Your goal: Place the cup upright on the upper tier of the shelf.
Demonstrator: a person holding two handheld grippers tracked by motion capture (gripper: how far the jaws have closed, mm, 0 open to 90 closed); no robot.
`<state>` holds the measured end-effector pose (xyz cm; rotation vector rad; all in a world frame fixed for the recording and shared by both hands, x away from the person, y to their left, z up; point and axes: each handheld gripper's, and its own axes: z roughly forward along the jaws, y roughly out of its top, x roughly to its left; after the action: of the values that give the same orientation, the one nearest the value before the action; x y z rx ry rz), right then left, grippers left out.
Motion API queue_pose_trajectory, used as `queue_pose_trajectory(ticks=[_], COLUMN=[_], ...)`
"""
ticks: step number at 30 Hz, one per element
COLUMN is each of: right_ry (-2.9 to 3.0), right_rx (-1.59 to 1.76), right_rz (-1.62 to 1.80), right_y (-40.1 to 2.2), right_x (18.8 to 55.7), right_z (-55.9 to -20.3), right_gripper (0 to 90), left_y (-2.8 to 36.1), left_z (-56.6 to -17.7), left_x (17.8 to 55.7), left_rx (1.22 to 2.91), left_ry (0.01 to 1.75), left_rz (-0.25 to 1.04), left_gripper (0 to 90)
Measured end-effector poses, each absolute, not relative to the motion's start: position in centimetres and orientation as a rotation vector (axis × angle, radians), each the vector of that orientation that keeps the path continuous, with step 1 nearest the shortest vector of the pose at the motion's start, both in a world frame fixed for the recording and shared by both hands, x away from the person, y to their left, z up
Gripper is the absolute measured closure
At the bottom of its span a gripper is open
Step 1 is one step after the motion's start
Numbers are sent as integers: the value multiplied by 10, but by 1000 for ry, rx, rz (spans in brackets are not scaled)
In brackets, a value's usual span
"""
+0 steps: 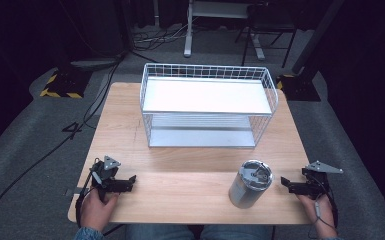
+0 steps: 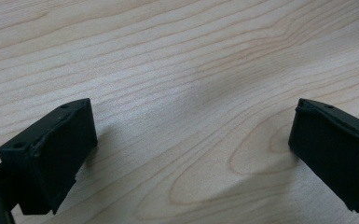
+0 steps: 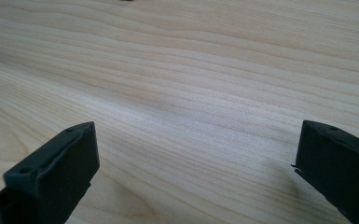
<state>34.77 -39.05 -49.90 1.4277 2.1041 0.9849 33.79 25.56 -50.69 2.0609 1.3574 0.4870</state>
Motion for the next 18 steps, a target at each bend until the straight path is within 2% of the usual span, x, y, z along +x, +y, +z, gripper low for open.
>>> queue_pose_trajectory(ticks=[18], right_ry=[2038], right_rx=[1285], right_rz=[1215], right_y=[-380], right_x=[321], right_z=[-448], right_gripper=[0], left_y=[256], left_z=[-507], left_x=[339], left_rx=[2062], left_ry=[1351], left_rz=[488], left_gripper=[13])
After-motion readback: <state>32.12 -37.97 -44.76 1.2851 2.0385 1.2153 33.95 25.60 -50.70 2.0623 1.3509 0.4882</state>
